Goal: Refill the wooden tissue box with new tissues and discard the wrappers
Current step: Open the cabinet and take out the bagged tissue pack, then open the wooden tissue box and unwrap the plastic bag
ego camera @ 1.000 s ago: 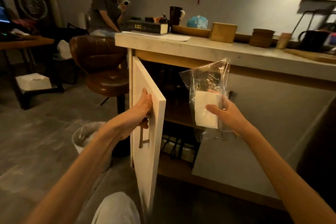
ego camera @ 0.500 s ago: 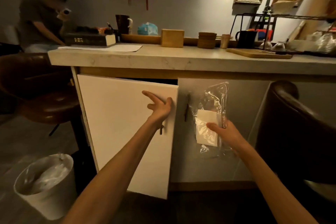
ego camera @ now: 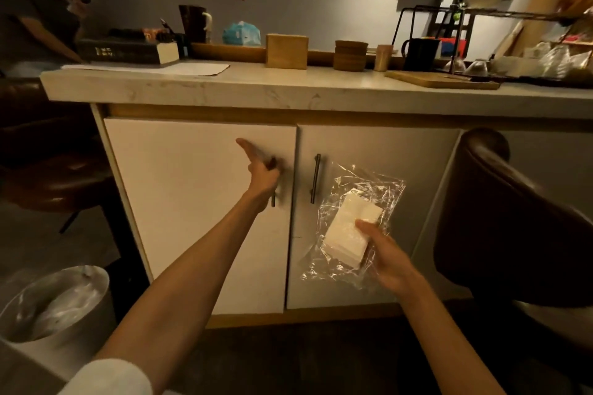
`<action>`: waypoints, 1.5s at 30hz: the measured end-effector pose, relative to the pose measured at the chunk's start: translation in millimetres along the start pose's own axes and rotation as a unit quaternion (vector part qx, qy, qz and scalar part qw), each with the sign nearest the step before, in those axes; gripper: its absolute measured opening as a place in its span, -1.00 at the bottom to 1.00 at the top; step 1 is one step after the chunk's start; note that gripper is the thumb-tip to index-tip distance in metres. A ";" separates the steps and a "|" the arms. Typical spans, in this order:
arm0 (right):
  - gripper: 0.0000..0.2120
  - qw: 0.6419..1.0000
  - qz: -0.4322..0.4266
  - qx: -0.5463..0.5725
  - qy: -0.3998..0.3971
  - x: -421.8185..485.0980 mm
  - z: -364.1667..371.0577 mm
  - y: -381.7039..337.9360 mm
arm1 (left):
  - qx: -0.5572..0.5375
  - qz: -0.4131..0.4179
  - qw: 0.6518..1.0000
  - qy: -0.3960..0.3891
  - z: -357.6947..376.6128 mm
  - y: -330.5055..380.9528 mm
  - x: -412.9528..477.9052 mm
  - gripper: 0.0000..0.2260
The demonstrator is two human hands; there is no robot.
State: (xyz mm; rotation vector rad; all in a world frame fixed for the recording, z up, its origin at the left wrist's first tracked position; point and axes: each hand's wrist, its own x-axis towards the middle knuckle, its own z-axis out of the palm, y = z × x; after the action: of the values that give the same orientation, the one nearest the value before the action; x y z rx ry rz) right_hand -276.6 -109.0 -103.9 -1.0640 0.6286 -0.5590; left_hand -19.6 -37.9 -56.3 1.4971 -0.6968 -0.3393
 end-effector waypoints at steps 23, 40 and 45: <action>-0.42 0.947 0.251 0.192 -0.056 -115.5 219.5 -136.2 | 0.042 -0.379 0.852 -0.359 -142.7 256.7 -85.2 -0.60; -0.46 0.960 0.223 0.120 -0.121 -161.9 322.4 -338.2 | -0.059 -0.379 0.843 -0.377 -218.9 471.4 -36.4 -0.27; -0.12 0.984 0.176 0.006 -0.019 -148.4 330.6 -336.1 | -0.005 -0.325 0.876 -0.356 -230.8 475.2 -4.8 -0.31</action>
State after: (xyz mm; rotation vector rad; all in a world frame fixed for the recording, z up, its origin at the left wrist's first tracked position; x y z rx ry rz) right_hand -185.5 68.5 348.3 -0.9233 0.7582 -0.2334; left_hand 18.1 183.2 422.0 1.5587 -0.7270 -1.4630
